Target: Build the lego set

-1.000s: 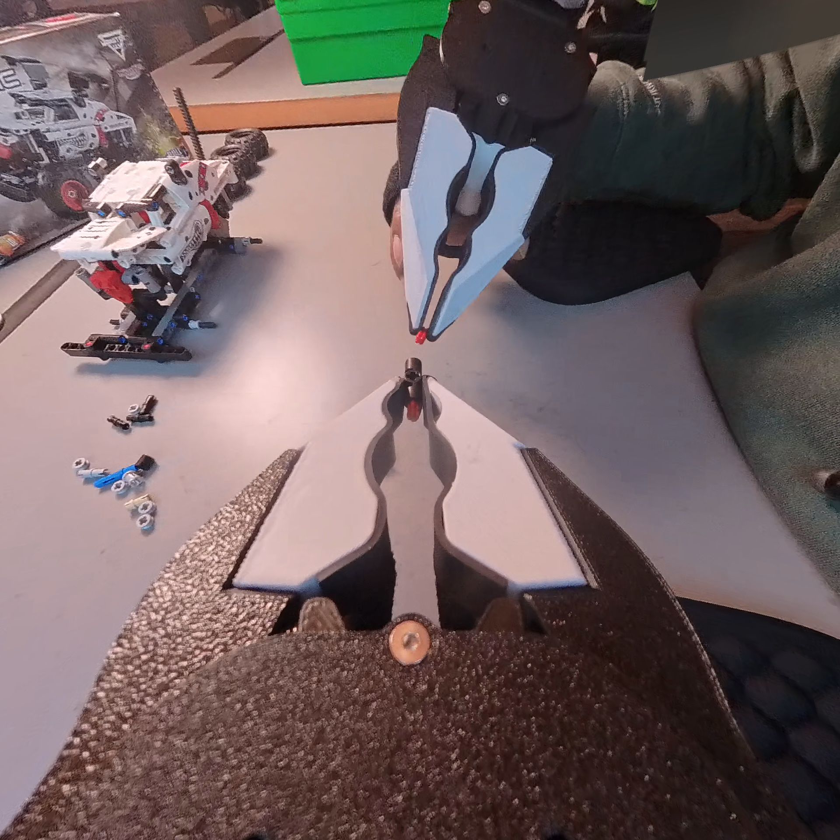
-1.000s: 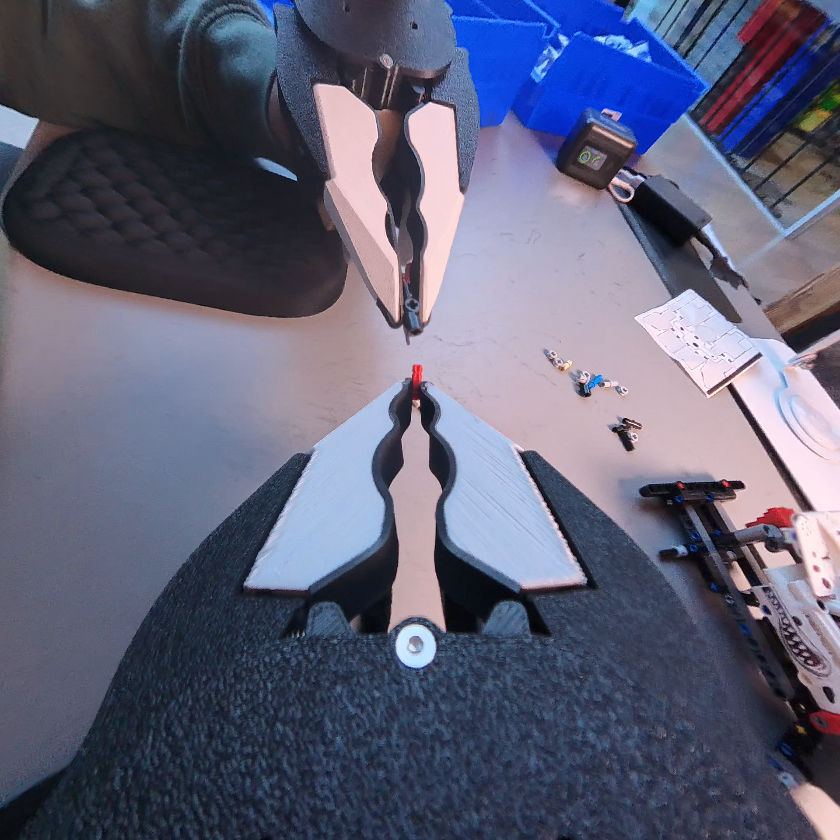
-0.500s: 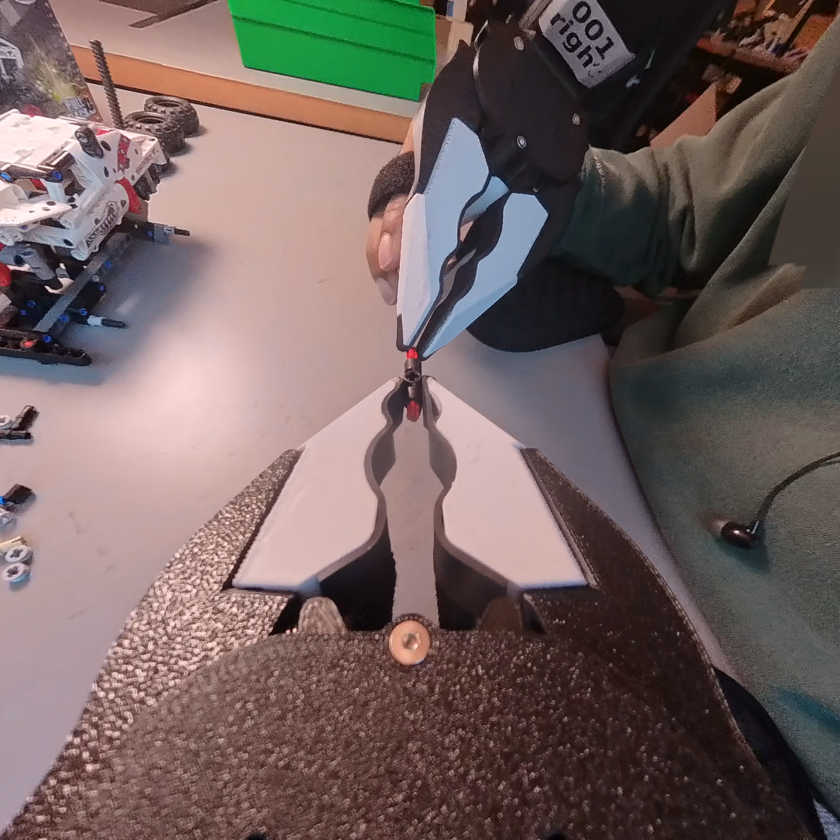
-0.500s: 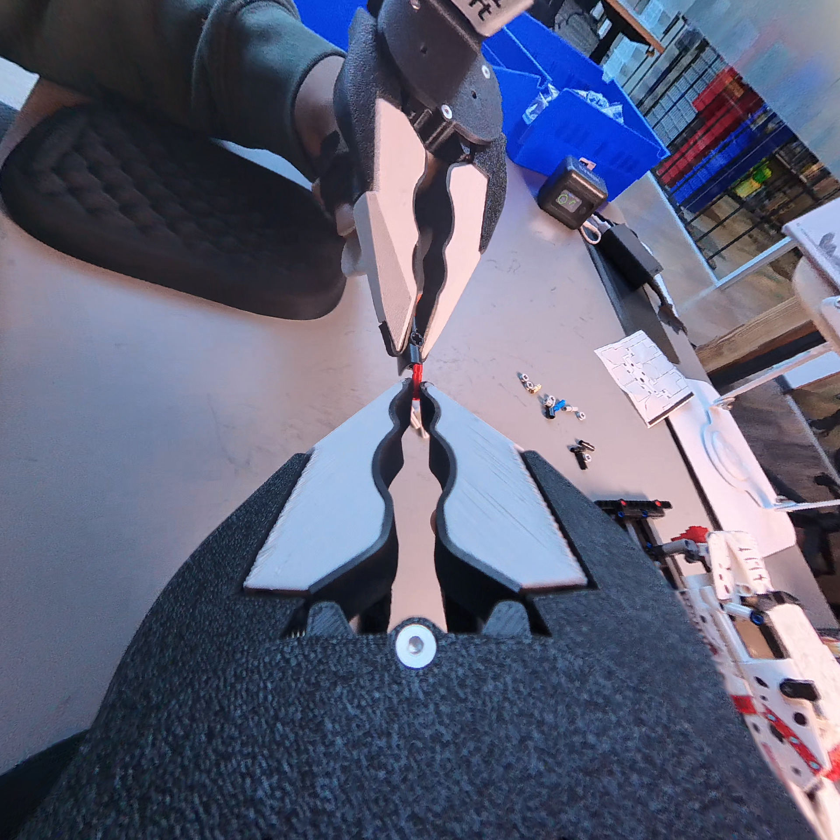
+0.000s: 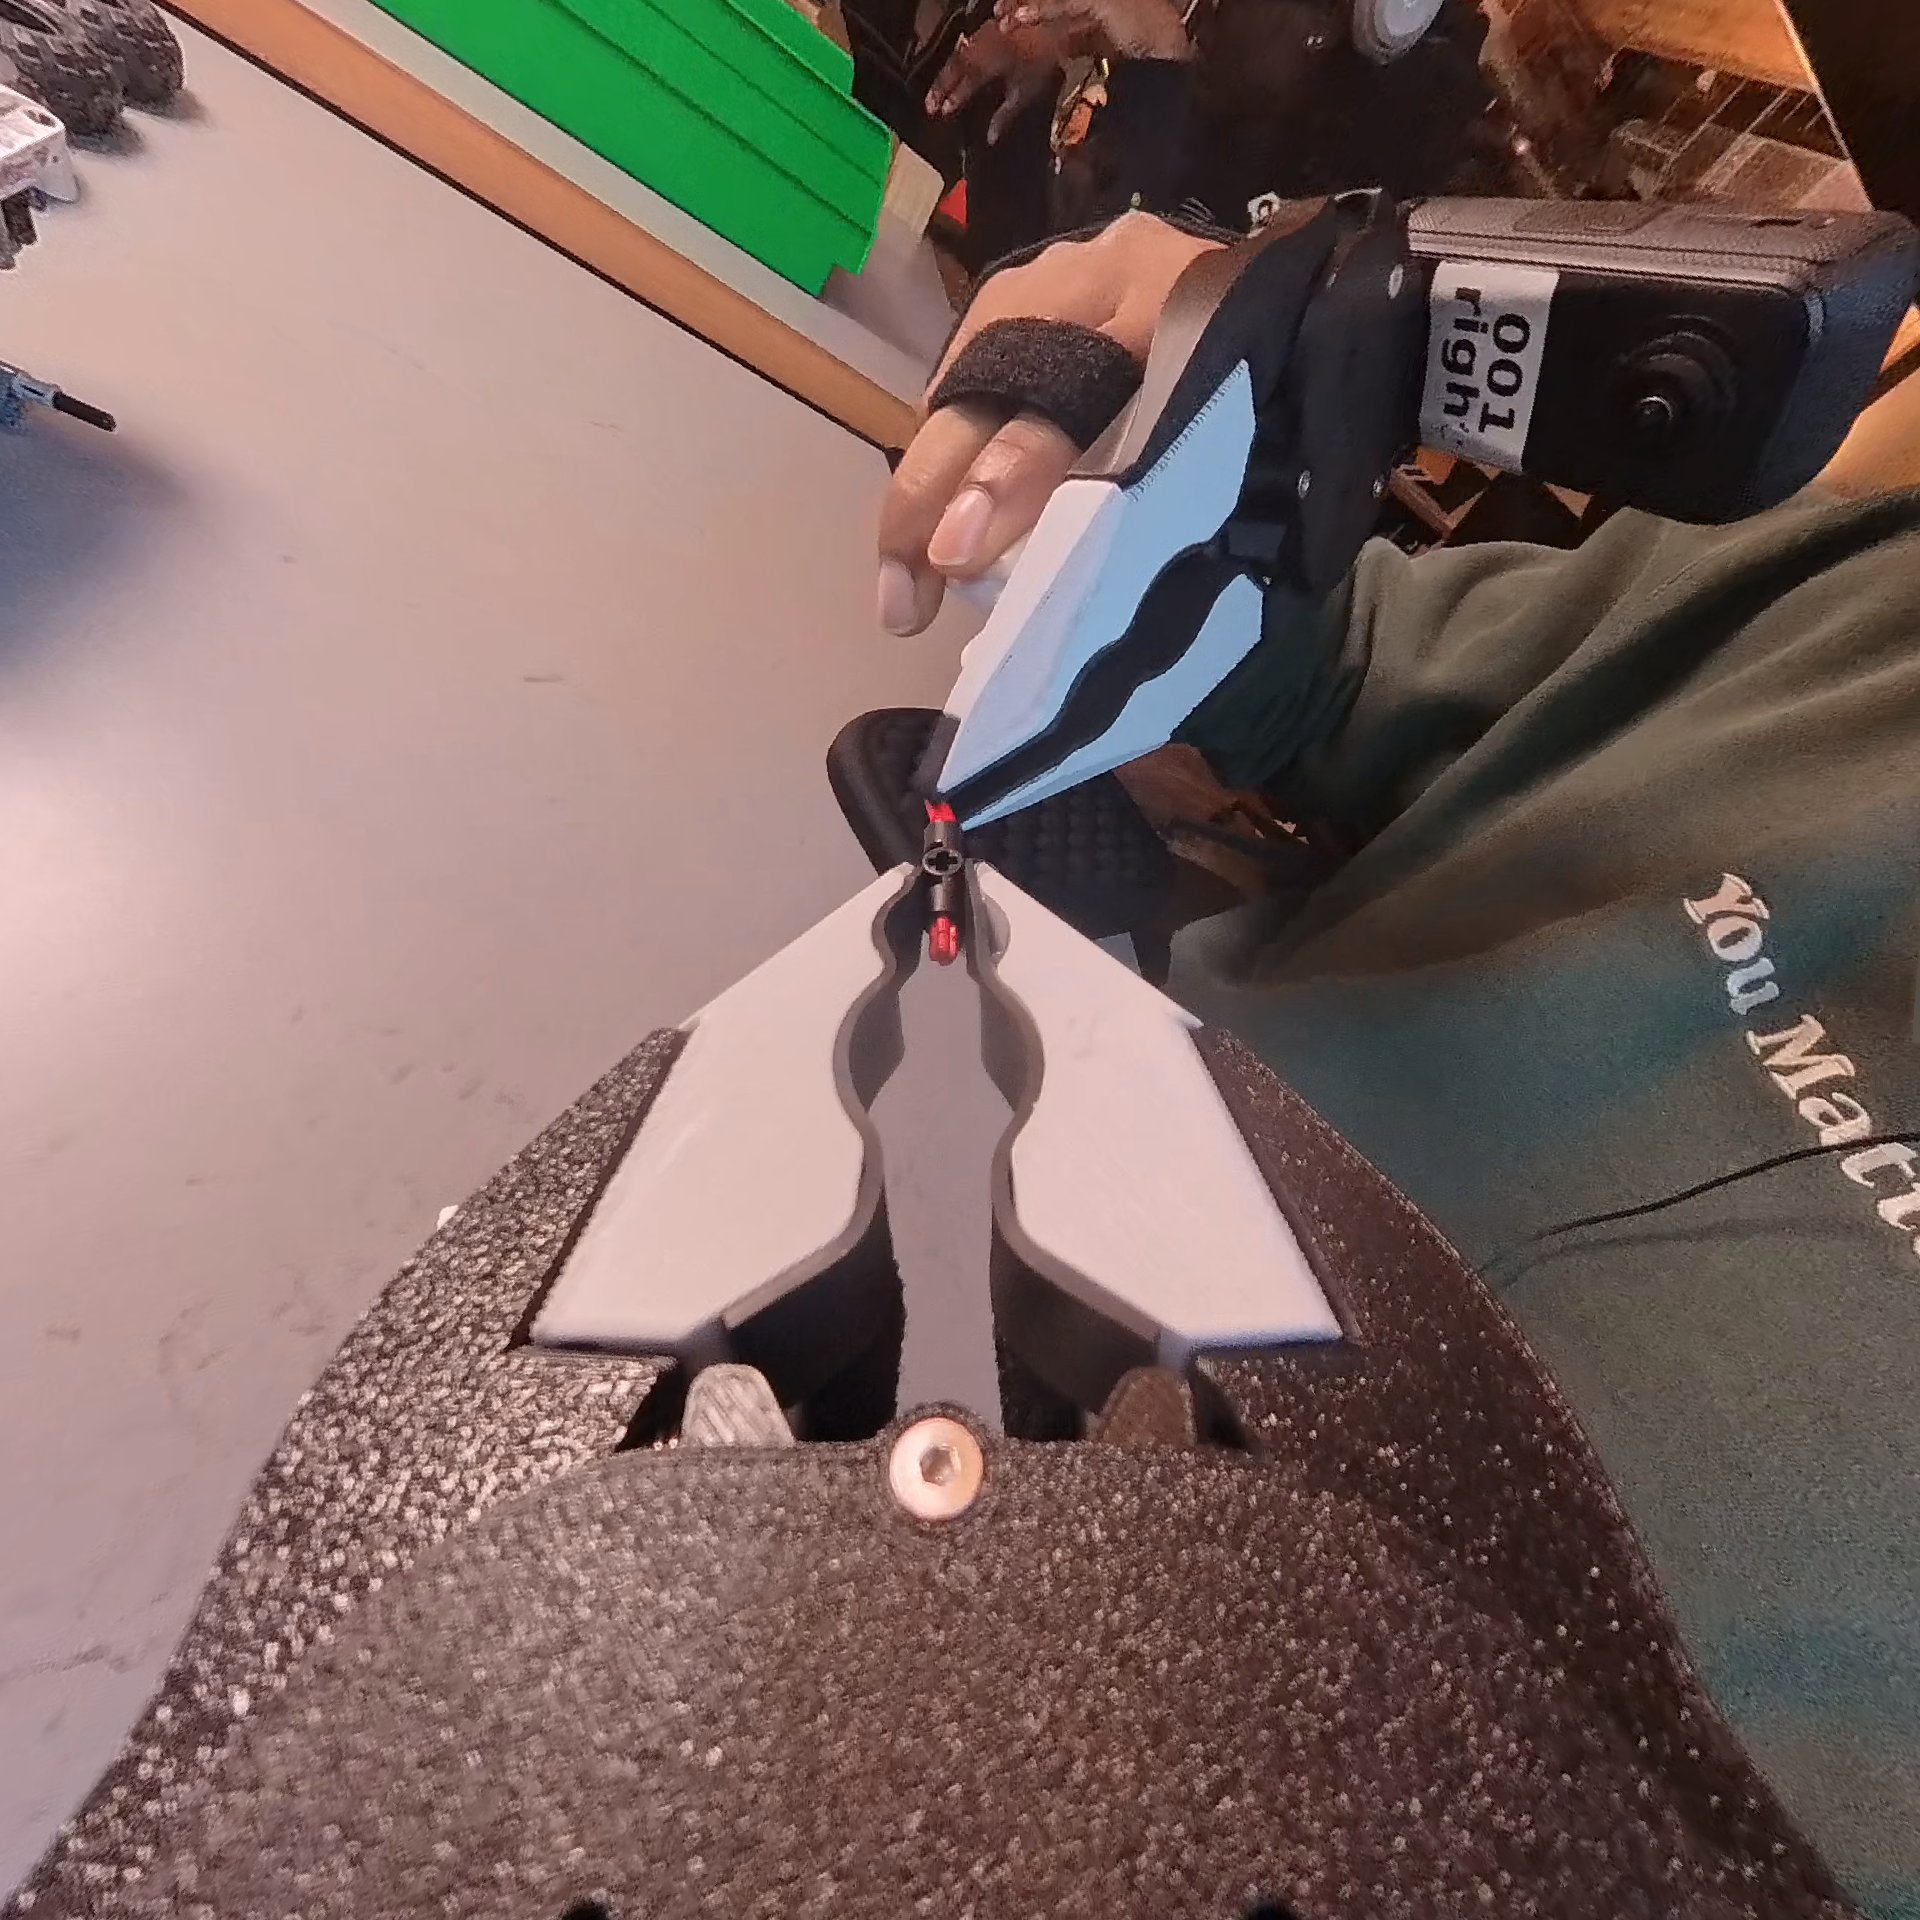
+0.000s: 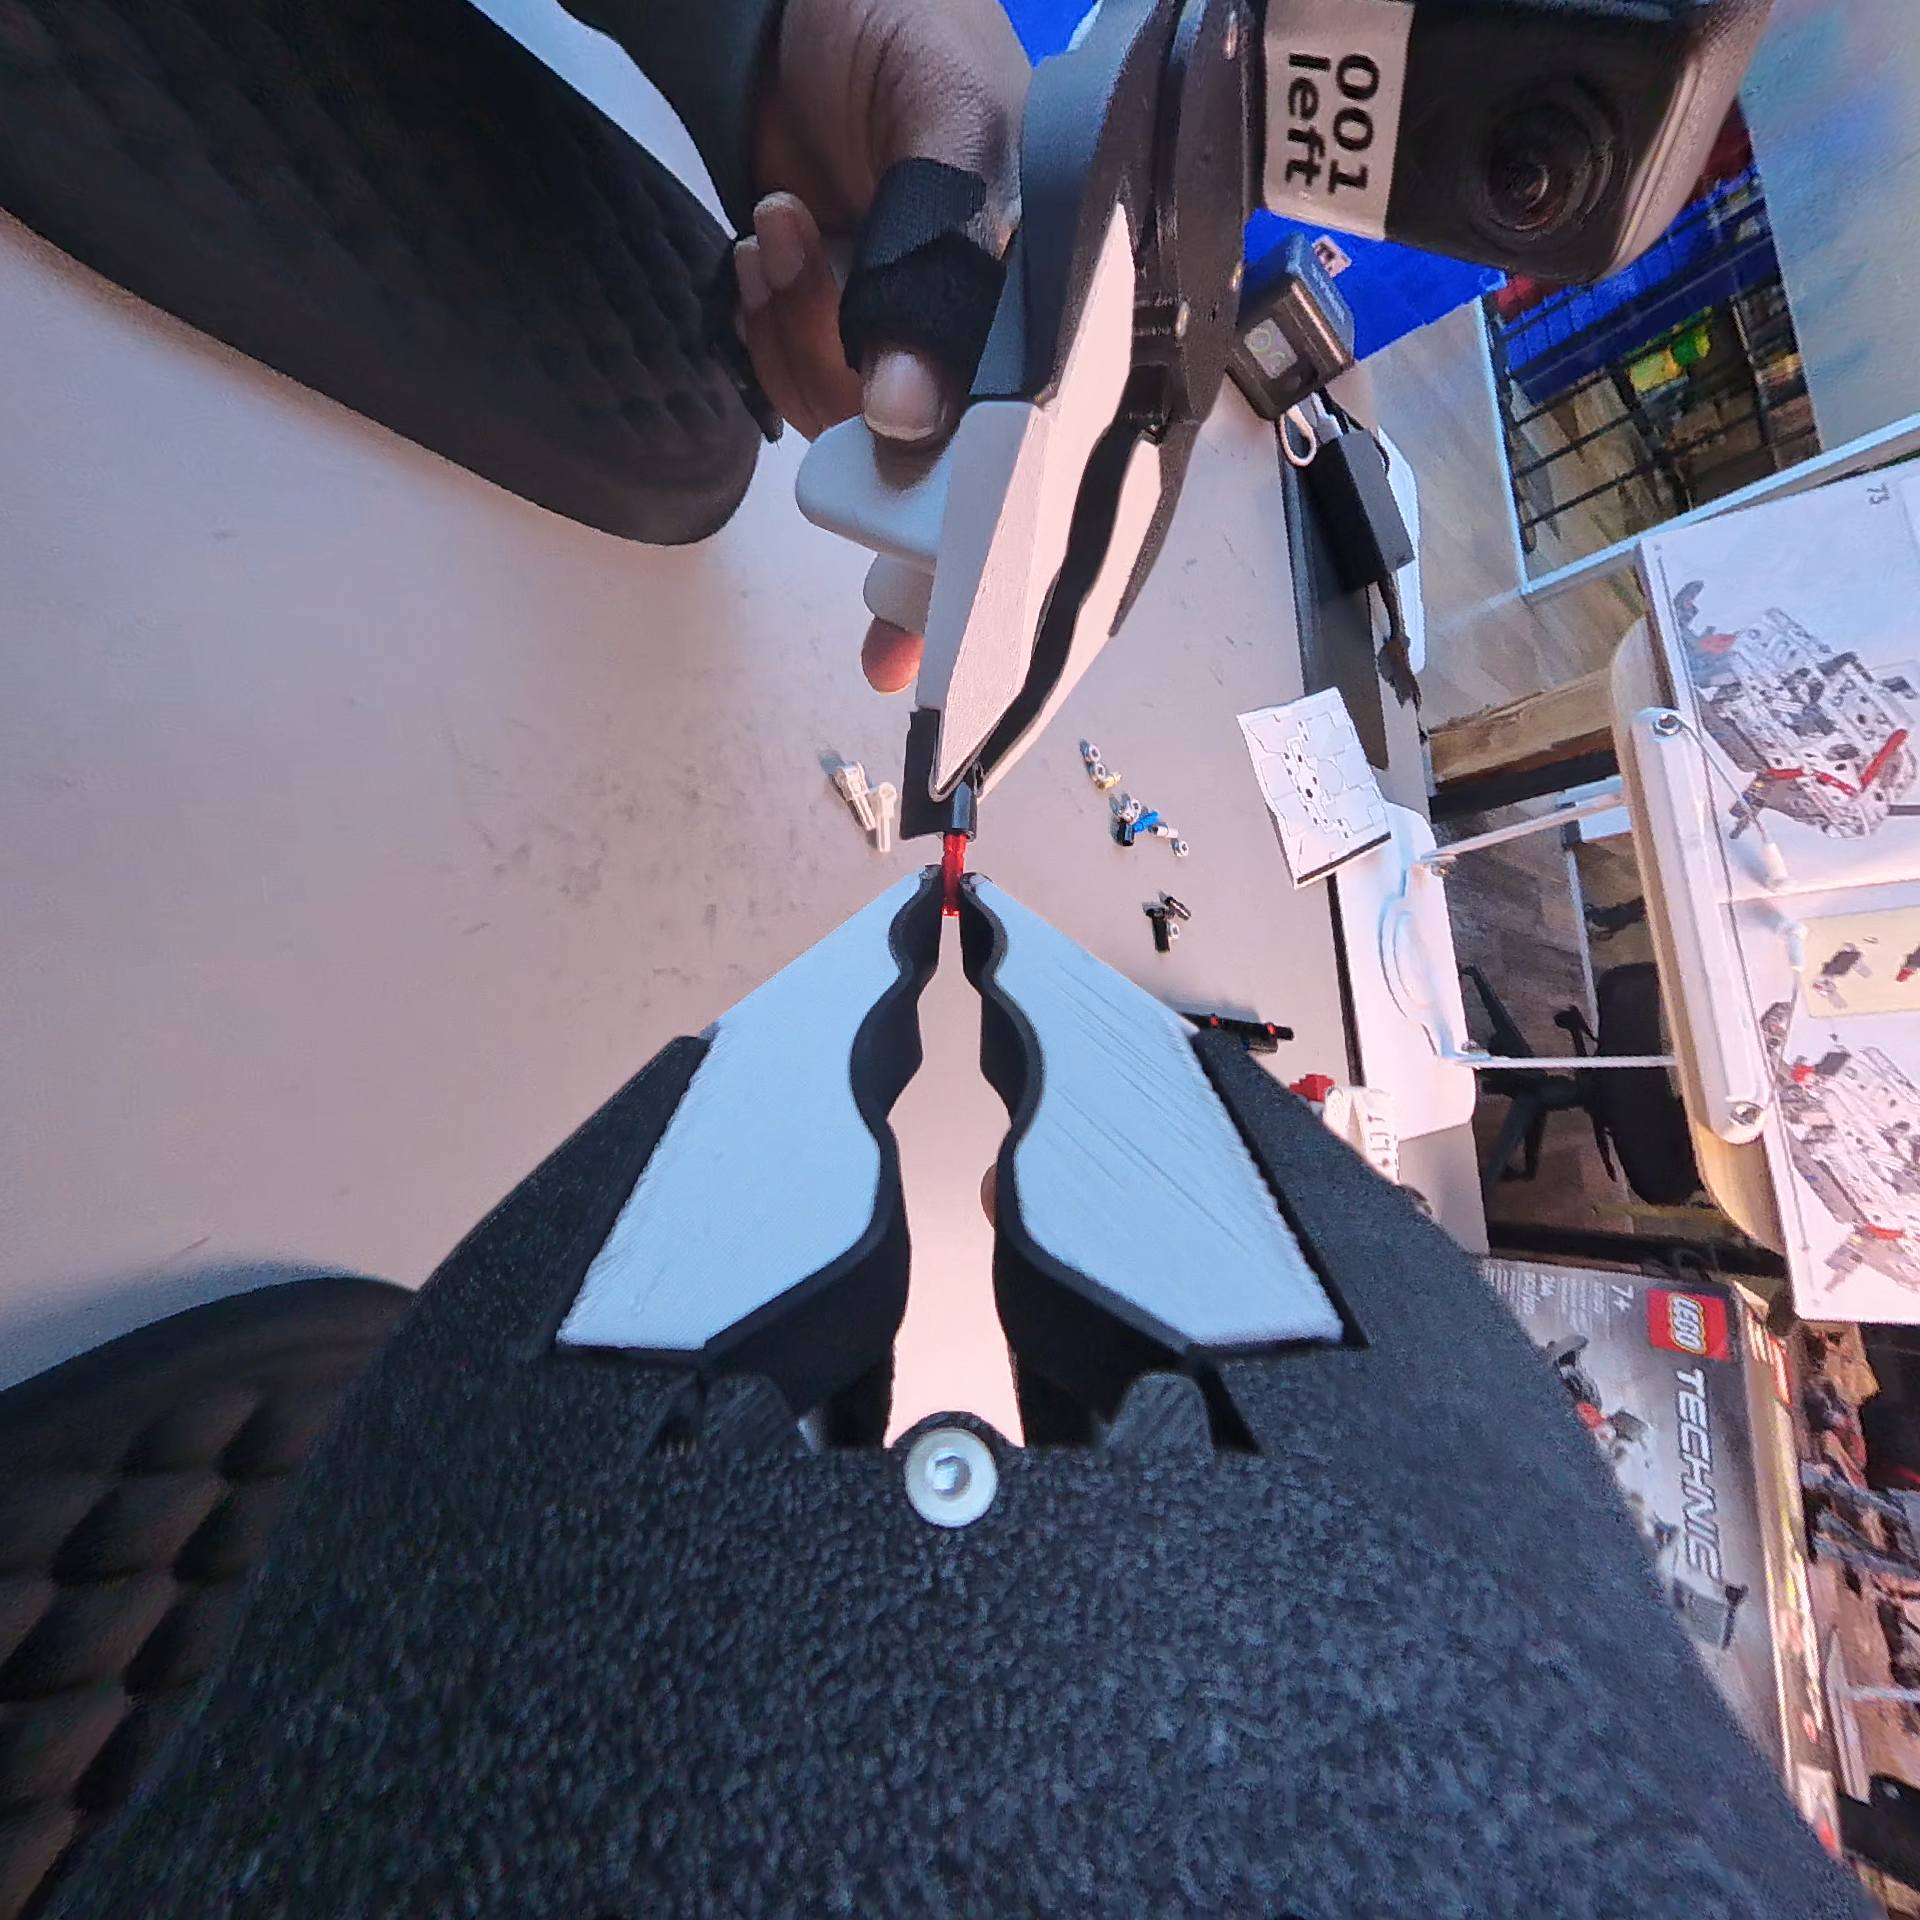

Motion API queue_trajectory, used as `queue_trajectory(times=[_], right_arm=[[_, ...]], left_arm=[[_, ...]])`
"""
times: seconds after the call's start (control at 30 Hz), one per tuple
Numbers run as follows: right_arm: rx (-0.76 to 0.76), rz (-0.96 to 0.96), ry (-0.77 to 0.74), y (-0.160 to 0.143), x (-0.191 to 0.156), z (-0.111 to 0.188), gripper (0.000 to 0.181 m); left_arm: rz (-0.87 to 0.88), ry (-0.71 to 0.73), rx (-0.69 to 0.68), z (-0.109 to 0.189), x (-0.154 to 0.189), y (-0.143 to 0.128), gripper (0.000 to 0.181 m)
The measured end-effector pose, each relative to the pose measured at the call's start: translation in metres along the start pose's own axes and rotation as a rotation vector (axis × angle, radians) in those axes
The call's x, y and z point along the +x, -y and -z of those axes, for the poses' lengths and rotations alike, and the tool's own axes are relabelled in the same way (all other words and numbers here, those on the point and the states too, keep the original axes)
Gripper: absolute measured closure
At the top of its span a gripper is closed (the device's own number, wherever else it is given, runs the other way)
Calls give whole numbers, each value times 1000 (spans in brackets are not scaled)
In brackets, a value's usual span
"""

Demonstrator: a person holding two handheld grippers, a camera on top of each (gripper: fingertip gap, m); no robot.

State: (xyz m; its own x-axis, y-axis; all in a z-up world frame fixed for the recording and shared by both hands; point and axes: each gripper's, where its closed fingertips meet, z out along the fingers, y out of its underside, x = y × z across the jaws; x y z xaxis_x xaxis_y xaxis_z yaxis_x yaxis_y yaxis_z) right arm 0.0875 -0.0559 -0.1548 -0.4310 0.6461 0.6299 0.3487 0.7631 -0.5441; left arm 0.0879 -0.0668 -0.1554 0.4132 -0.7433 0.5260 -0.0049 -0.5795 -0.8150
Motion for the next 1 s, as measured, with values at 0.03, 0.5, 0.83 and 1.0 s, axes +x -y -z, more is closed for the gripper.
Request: queue_trajectory(times=[0.03, 0.5, 0.83, 1.0], right_arm=[[-8, -4, -5, -1, 0, 2, 180], [-179, 80, -123, -29, -5, 4, 180], [-111, 131, -146, -38, -11, 2, 181], [23, 53, -30, -18, -29, -6, 181]], left_arm=[[-1, 5, -8, -2, 0, 0, 177], [256, -1, 18, -26, -14, -2, 177], [297, -32, 30, -40, -16, -4, 177], [192, -39, 73, -46, -9, 10, 177]])
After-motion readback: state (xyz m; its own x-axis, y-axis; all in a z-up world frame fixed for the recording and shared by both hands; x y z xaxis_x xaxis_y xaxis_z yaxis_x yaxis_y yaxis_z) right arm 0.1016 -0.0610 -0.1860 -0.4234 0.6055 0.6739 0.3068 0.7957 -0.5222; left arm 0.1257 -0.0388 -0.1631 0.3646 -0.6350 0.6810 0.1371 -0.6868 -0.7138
